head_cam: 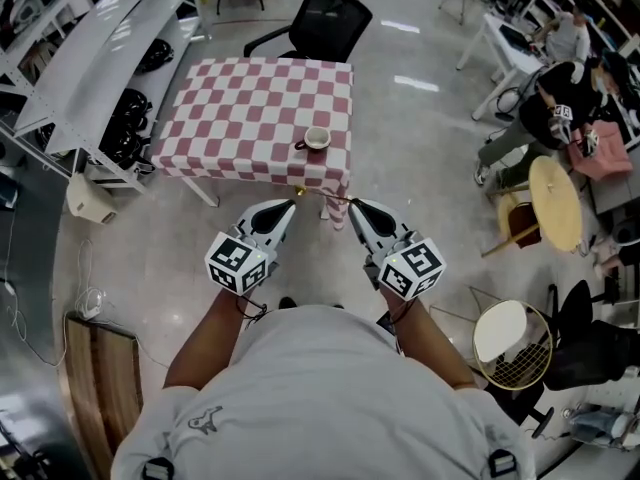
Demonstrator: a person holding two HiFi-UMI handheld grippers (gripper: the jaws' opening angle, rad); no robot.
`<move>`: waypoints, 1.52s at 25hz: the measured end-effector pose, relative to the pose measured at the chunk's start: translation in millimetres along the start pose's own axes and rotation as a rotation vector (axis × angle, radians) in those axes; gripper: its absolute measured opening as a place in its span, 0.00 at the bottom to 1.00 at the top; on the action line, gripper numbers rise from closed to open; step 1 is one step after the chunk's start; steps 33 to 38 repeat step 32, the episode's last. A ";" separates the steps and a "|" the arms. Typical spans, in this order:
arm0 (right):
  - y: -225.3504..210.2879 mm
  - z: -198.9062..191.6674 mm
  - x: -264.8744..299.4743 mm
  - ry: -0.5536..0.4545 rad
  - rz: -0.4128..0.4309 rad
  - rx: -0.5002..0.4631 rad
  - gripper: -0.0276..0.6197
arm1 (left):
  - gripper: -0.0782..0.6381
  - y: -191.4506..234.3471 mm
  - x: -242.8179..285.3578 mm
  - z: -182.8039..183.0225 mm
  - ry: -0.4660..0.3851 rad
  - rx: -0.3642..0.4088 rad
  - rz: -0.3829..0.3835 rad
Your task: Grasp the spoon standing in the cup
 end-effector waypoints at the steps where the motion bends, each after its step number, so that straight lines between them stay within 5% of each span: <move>1: -1.2 -0.3 -4.1 0.000 0.005 0.000 0.09 | 0.13 -5.2 1.9 -1.8 0.002 0.003 0.000; 21: -32.5 3.9 -96.9 -0.005 0.041 0.023 0.09 | 0.13 -87.7 26.5 -26.3 0.023 0.028 0.042; 38: -39.5 12.0 -113.5 -0.017 0.043 0.021 0.09 | 0.13 -99.3 29.5 -25.9 0.025 0.041 0.056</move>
Point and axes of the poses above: the fingertips, and each gripper's own axes: x forward along the fingers, y to its left, z out of its top, the point moved 3 cm from there along -x, backward along the fingers, and after that the axes turned 9 degrees about -y, right-handed, at the moved point
